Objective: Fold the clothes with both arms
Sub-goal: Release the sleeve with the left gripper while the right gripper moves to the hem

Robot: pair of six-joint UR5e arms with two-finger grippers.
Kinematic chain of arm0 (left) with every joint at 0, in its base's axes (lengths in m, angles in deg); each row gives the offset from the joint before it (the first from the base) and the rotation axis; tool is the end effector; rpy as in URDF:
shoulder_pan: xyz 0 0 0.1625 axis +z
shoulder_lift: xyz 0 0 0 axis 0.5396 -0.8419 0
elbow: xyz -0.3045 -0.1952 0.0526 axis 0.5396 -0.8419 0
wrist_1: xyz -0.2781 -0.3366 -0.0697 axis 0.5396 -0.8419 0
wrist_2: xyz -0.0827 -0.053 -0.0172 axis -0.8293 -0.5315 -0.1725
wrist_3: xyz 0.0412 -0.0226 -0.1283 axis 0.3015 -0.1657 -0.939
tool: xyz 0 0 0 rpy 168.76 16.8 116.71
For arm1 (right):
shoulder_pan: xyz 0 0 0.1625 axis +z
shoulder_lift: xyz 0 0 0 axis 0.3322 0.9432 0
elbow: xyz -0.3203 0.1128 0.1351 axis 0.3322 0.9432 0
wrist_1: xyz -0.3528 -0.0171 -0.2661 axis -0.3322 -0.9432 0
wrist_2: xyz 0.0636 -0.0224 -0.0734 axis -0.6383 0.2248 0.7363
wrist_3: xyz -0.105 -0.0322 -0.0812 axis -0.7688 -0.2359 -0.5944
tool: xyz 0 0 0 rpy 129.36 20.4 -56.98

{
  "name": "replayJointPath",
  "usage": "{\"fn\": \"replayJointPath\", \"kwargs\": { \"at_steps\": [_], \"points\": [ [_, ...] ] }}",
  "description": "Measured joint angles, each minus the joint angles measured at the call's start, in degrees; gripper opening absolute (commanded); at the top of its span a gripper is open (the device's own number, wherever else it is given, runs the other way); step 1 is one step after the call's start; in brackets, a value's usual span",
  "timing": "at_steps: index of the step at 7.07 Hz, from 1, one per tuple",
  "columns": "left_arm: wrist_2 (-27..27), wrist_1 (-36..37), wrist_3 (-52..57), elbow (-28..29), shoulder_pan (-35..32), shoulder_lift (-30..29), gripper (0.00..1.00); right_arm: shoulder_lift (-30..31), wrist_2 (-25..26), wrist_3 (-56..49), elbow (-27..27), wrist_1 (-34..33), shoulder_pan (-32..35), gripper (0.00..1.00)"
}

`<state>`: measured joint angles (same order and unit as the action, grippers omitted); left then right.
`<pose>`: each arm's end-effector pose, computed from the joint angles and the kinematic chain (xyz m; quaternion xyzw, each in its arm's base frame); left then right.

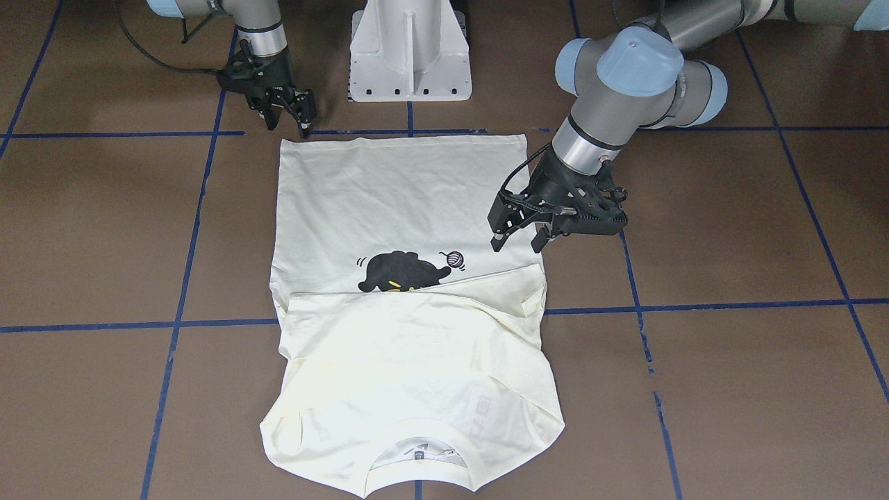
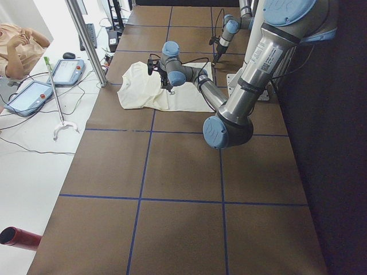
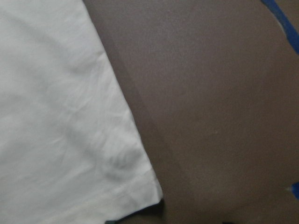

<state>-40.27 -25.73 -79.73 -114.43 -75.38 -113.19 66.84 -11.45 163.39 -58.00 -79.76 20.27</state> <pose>0.4447 -0.5205 0.1814 0.0930 0.5338 -0.1139 0.8327 -0.5332 -0.1816 0.3399 0.0608 -0.3904 0.2517 0.8835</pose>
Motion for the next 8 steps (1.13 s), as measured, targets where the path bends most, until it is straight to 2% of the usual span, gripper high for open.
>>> {"fn": "replayJointPath", "kwargs": {
  "at_steps": [2, 3, 4, 6, 8],
  "points": [
    [0.0, 0.0, 0.0, 0.0, 0.0, 0.0, 0.76, -0.2, 1.4, 0.0, 0.0, -0.3, 1.0, 0.51],
    [0.0, 0.0, 0.0, 0.0, 0.0, 0.1, 0.76, -0.3, 1.8, 0.0, 0.1, -0.3, 1.1, 0.31],
    [0.0, 0.0, 0.0, 0.0, 0.1, 0.1, 0.76, -0.6, 2.1, 0.0, 0.1, -0.3, 1.1, 0.02],
    [0.0, 0.1, -0.2, 0.1, 0.1, 0.2, 0.76, -1.1, 2.4, 0.0, 0.2, -0.3, 1.1, 0.0],
    [1.0, 0.2, -5.7, -1.6, 1.4, 1.8, 0.76, -1.2, 2.4, -0.2, -0.9, -0.4, 1.7, 0.0]
  ]
}}
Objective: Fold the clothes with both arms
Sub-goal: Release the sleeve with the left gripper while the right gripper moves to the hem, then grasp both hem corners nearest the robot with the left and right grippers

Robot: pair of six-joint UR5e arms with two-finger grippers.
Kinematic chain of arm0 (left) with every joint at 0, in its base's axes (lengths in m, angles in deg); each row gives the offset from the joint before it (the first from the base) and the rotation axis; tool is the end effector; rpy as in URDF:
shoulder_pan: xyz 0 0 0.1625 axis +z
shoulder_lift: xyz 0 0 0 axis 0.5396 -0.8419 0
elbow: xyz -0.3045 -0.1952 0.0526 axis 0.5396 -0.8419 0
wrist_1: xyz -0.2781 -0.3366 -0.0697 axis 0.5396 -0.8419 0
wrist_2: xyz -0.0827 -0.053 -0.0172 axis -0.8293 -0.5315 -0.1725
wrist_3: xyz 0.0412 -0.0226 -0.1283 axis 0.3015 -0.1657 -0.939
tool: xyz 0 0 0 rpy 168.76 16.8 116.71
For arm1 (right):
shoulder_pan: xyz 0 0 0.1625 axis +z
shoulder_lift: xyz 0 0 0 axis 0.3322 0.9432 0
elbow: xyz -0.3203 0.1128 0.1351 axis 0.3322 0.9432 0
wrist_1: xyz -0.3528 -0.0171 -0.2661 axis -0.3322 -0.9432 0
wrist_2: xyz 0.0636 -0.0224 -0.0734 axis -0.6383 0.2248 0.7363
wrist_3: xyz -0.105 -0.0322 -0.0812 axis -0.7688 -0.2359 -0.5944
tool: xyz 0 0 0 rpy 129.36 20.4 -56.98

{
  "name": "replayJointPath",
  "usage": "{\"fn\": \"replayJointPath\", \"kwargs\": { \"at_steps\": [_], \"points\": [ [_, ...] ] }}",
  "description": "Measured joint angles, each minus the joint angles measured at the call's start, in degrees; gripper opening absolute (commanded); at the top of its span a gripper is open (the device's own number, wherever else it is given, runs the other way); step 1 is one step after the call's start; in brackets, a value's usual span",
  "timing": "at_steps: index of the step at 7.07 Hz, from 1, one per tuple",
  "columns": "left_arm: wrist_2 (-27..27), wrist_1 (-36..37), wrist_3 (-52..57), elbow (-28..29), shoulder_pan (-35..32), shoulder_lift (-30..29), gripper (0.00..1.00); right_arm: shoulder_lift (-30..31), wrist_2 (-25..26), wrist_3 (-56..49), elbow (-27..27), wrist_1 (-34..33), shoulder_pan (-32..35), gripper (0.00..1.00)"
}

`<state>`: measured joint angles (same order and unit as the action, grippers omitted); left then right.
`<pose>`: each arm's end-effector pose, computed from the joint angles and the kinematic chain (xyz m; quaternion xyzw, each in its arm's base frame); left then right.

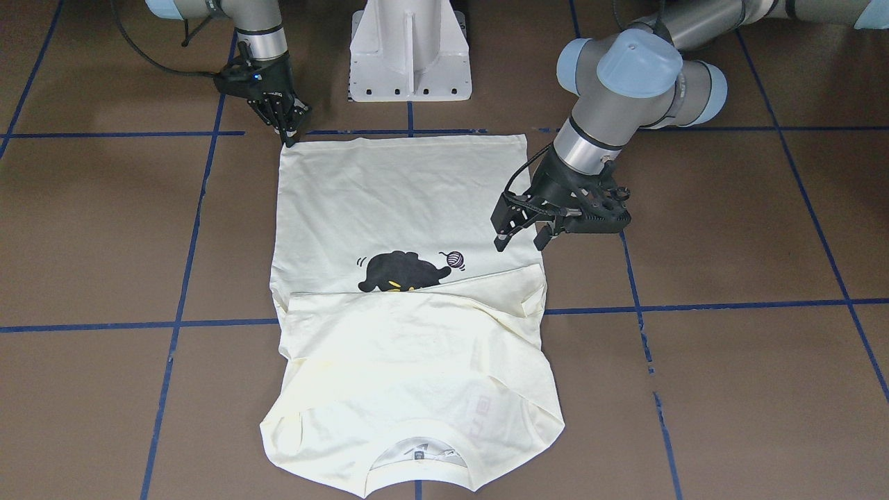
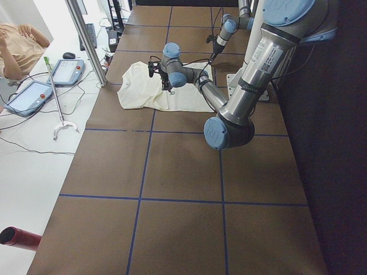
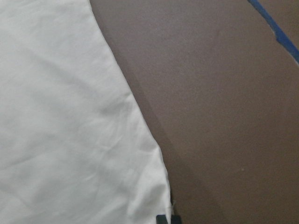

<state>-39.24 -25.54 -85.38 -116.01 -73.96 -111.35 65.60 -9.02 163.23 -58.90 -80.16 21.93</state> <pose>0.4501 -0.5058 0.1905 0.0654 0.5334 -0.1506 0.8298 -0.5265 -0.2024 0.3200 0.0828 -0.4051 0.2712 0.8692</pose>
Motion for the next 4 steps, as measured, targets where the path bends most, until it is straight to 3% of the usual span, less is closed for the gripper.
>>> {"fn": "replayJointPath", "kwargs": {
  "at_steps": [3, 4],
  "points": [
    [12.3, 0.5, -15.6, -12.3, 16.7, 12.4, 0.75, 0.4, -0.3, -0.4, -3.4, 0.0, 2.0, 0.0],
    [14.2, 1.8, -19.4, -14.2, 21.2, 15.1, 0.74, 0.3, -0.4, -0.4, -3.7, 0.0, 2.3, 0.0]
  ]
}}
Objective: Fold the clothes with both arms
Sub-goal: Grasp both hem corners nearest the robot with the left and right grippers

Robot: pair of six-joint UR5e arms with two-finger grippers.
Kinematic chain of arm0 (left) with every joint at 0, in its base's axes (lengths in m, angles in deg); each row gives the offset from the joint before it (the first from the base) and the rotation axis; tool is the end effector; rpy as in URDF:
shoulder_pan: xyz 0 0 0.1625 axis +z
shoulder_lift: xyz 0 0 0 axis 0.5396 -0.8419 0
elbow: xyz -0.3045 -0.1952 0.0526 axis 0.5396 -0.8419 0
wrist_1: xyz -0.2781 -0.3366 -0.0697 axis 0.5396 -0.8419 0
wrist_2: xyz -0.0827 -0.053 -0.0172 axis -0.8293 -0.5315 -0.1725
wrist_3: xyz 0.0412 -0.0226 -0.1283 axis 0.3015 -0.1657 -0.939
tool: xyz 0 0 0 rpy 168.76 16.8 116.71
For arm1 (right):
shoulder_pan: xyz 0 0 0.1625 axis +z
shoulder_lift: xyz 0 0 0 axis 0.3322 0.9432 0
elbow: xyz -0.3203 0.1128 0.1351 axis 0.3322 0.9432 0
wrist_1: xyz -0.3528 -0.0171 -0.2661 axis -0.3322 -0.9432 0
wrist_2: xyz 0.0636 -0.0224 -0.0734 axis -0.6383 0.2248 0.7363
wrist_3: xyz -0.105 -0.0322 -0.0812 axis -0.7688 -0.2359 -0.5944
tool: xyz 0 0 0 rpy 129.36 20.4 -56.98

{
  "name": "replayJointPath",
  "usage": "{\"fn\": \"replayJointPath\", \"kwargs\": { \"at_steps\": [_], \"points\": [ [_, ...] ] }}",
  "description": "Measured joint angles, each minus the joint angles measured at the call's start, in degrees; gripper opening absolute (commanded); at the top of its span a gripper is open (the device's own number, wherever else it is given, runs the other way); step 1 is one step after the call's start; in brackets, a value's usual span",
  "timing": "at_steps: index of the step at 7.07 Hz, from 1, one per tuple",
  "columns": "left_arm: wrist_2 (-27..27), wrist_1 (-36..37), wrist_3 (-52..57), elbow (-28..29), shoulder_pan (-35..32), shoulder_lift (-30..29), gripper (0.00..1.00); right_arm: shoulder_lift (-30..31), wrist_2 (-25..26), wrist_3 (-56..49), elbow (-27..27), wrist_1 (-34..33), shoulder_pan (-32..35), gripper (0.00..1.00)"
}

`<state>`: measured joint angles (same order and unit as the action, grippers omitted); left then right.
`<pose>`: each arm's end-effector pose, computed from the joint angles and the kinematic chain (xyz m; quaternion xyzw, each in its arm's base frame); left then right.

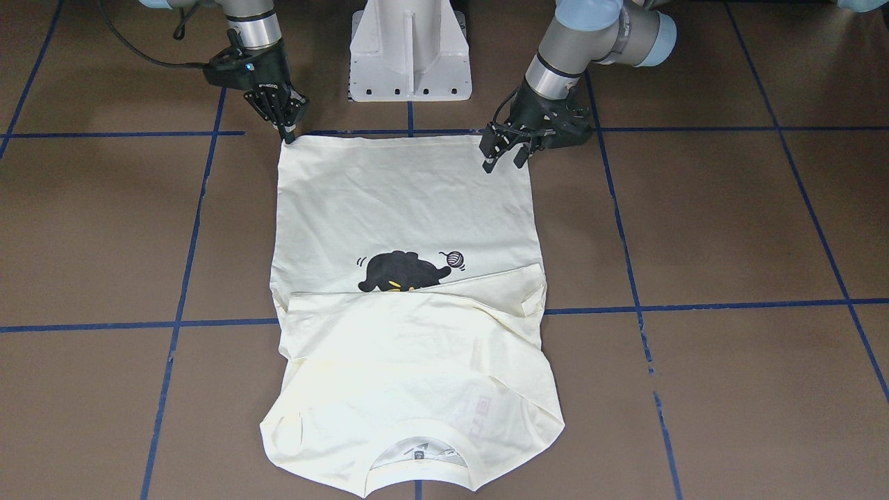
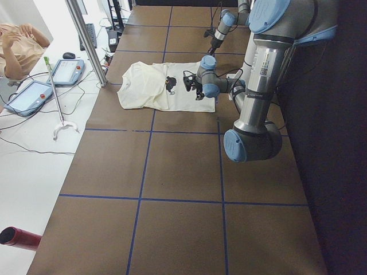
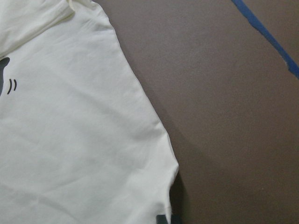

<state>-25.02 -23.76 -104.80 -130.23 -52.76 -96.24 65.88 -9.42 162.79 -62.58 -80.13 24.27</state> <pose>0.5195 -0.3133 0.2434 -0.0208 0.5039 -0.2077 0.8382 -0.5032 -0.2216 0.2898 0.0831 -0.4291 0.2859 0.8528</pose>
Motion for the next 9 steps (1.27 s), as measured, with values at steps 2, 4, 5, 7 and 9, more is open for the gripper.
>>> {"fn": "replayJointPath", "kwargs": {
  "at_steps": [2, 4, 5, 7, 9],
  "points": [
    [1.0, 4.5, -3.1, -0.9, 4.1, 1.5, 0.72, -0.1, 0.0, 0.0, -0.1, 0.0, 0.1, 0.0],
    [1.0, 7.1, -4.2, -1.1, 5.5, 1.7, 0.7, -0.1, 0.0, 0.0, -0.1, 0.0, 0.1, 0.0],
    [1.0, 8.0, -4.9, -1.1, 6.3, 1.8, 0.7, -0.1, 0.0, 0.0, -0.1, 0.0, 0.1, 0.0],
    [1.0, 8.8, -5.8, -1.1, 7.4, 2.9, 0.66, -0.1, 0.1, 0.0, -0.1, 0.0, 0.1, 0.0],
    [1.0, 9.0, -6.0, -1.2, 7.7, 4.0, 0.41, -0.1, 0.2, 0.0, -0.1, 0.0, 0.1, 0.0]
  ]
}}
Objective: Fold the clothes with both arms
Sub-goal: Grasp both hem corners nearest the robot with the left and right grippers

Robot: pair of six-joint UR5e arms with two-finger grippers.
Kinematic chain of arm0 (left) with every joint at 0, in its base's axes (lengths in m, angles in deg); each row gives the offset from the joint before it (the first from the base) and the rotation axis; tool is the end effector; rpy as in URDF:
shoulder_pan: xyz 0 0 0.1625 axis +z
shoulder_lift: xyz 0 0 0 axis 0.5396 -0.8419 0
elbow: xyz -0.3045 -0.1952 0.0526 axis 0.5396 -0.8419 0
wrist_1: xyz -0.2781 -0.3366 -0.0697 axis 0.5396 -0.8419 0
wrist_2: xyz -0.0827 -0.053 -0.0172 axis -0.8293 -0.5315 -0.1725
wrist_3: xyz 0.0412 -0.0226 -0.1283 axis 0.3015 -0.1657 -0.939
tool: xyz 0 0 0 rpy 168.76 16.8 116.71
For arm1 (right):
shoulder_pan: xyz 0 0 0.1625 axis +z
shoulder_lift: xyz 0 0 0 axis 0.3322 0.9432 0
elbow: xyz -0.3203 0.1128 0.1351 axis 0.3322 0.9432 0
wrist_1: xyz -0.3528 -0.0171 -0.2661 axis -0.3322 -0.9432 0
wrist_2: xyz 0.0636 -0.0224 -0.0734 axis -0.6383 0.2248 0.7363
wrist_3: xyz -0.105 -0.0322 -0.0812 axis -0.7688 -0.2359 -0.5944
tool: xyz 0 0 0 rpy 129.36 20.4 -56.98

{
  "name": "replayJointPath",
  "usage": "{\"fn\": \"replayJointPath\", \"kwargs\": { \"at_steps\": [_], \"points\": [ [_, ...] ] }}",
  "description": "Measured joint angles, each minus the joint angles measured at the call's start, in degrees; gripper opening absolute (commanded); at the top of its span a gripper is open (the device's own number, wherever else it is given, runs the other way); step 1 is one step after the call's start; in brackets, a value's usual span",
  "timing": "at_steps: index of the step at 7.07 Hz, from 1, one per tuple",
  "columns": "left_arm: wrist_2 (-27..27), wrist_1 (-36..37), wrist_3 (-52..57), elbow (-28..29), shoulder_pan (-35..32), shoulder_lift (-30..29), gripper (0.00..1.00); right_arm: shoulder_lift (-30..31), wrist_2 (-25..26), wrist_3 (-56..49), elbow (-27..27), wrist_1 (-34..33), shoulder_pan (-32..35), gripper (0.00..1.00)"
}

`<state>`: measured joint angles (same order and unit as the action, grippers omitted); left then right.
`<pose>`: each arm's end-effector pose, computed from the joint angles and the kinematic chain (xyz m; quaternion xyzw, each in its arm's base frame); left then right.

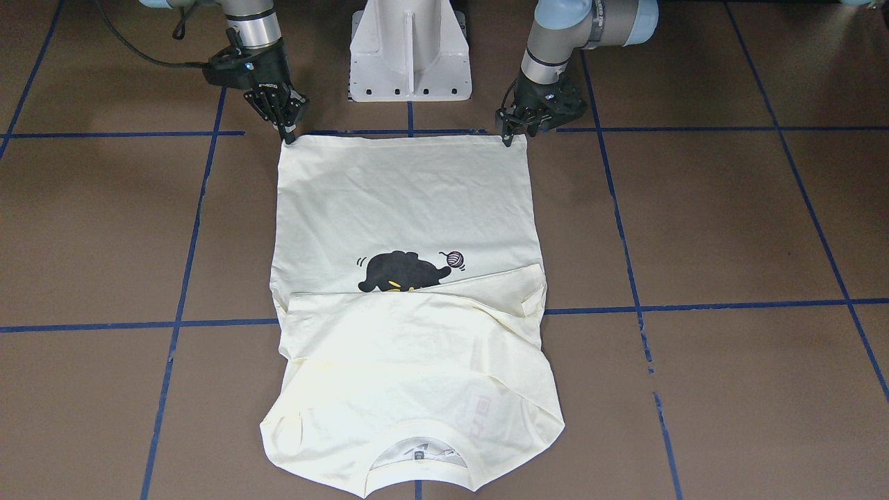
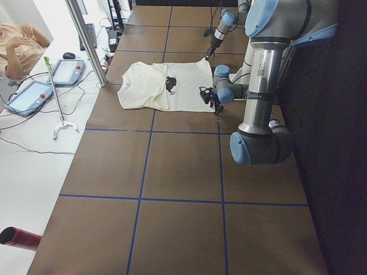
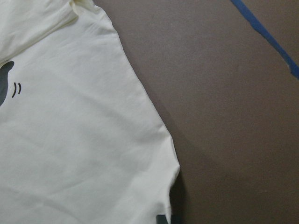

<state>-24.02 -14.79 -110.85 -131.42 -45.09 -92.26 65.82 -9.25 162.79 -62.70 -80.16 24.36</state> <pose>0.5443 -0.2409 0.3003 -0.0714 0.4074 -0.2175 0.8841 -0.5023 -0.2227 0.2882 0.0845 -0.4303 0.2872 0.8516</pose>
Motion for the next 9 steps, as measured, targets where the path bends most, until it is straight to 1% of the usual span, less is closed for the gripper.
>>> {"fn": "replayJointPath", "kwargs": {
  "at_steps": [1, 2, 5, 6, 7, 9],
  "points": [
    [0.0, 0.0, -0.4, -0.1, 0.1, 0.2, 0.28, 0.0, 0.0, 0.0, 0.0, 0.0, 0.0, 0.0],
    [-0.1, 0.1, -1.2, -0.1, 0.2, 0.2, 0.0, 0.0, 0.0, 0.0, 0.0, 0.0, 0.0, 0.0],
    [-0.2, 1.4, -2.1, -1.4, 0.7, 0.3, 0.0, 0.0, 0.1, 0.0, 0.0, 0.1, 0.0, 0.0],
    [-0.2, 3.5, -2.1, -3.3, 0.7, 0.2, 0.0, 0.1, 0.1, 0.0, -0.2, 0.0, 0.1, 0.0],
    [-0.3, 6.3, -2.1, -6.1, 0.8, 0.2, 0.0, 0.6, 0.1, 0.1, -1.2, 0.0, -0.3, 0.0],
    [-0.6, 8.9, -2.1, -11.3, 1.1, 0.1, 0.0, 4.9, 0.1, 0.5, -6.6, 0.0, -4.7, 0.0]
  ]
}}
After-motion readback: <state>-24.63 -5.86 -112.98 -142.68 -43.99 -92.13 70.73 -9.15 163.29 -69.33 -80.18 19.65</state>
